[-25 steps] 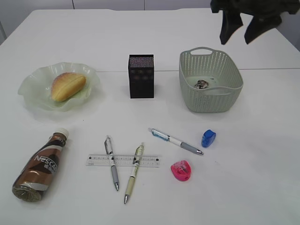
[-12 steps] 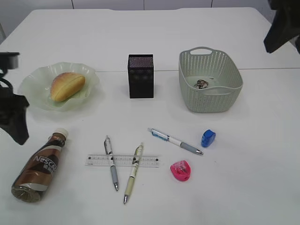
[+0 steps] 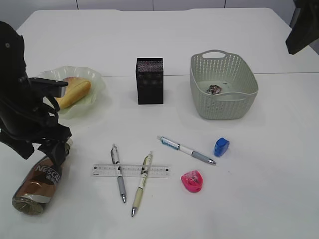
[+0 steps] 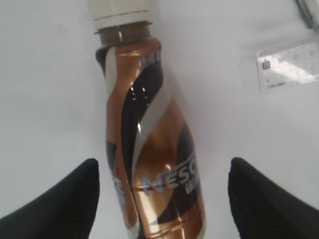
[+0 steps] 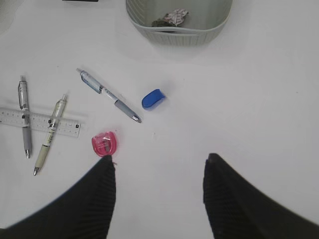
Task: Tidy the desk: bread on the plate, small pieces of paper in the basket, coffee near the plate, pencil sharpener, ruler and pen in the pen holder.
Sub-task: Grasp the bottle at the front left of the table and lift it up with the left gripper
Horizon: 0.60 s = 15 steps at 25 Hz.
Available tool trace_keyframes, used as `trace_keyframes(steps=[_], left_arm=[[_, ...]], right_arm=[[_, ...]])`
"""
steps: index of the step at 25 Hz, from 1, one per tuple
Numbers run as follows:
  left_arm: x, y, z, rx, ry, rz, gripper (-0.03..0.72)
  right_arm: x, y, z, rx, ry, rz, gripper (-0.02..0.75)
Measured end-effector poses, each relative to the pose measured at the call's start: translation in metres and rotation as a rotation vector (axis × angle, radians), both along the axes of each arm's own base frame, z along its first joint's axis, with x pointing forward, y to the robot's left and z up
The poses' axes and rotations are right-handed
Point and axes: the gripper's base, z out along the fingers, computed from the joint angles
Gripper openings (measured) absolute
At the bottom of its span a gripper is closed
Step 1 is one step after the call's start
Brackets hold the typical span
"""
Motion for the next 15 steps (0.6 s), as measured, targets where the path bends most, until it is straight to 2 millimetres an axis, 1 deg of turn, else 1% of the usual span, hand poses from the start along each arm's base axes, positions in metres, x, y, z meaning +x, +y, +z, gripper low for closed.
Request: trace_keyframes(steps=[8,15], left_arm=[[0.012,-0.003,-0.029,0.014,0.000,0.003,0.588],[0.031,-0.008,-0.041,0.020,-0.007,-0.001,0.588]], right_arm=[[0.000,0.000,0.000,0.000,0.000,0.000,0.417],[0.000,0.000,0.000,0.000,0.000,0.000,0.417]])
